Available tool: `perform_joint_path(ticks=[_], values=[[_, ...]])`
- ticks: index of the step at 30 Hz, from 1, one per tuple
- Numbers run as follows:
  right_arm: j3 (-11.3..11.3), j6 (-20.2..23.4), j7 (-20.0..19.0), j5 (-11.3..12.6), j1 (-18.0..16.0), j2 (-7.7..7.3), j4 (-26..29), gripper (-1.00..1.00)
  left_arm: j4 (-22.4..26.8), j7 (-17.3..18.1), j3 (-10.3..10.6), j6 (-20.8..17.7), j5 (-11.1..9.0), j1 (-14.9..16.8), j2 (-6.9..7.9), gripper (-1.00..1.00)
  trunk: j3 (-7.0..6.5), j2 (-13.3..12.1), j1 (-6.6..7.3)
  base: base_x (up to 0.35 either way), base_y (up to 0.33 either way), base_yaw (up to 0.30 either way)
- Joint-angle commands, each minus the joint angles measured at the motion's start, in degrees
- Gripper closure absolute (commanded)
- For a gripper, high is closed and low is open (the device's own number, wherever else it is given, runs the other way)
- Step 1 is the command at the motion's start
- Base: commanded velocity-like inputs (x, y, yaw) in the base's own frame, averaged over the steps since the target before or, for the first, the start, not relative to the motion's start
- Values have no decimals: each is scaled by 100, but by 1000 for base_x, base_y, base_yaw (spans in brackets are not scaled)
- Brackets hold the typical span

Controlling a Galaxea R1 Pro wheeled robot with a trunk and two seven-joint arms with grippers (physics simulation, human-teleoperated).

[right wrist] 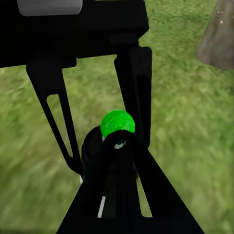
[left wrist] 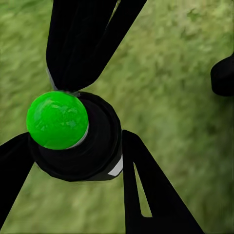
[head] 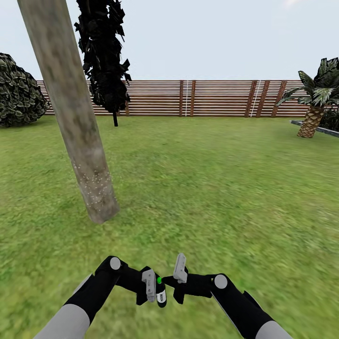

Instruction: In the garden, pick up the pesticide atomizer on the floor and spray pesticide onto both trees until each tree trunk is fully covered.

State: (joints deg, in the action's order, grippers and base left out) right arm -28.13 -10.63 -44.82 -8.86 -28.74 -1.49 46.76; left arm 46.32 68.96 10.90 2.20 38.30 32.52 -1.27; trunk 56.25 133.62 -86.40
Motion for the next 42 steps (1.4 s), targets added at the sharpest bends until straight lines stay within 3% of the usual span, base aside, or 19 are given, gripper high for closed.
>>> perform_joint_path(ticks=[1, 34, 37, 42], values=[[0, 0, 0, -1, 0, 0, 0, 100, 0, 1, 0, 0, 1, 0, -15, 100, 0, 0, 0, 0, 0, 0], [0, 0, 0, -9, 0, -9, -53, 100, -41, -2, -3, 0, 17, 9, -81, 100, 0, 0, 0, 0, 0, 0], [0, 0, 0, -5, 0, -9, -50, 100, -80, -5, -20, 3, 51, 6, 15, 100, 0, 0, 0, 0, 0, 0], [-9, 0, 0, -2, 0, -1, -19, 100, -96, -116, -51, -4, 79, -15, 659, 100, 0, 0, 0, 0, 0, 0]])
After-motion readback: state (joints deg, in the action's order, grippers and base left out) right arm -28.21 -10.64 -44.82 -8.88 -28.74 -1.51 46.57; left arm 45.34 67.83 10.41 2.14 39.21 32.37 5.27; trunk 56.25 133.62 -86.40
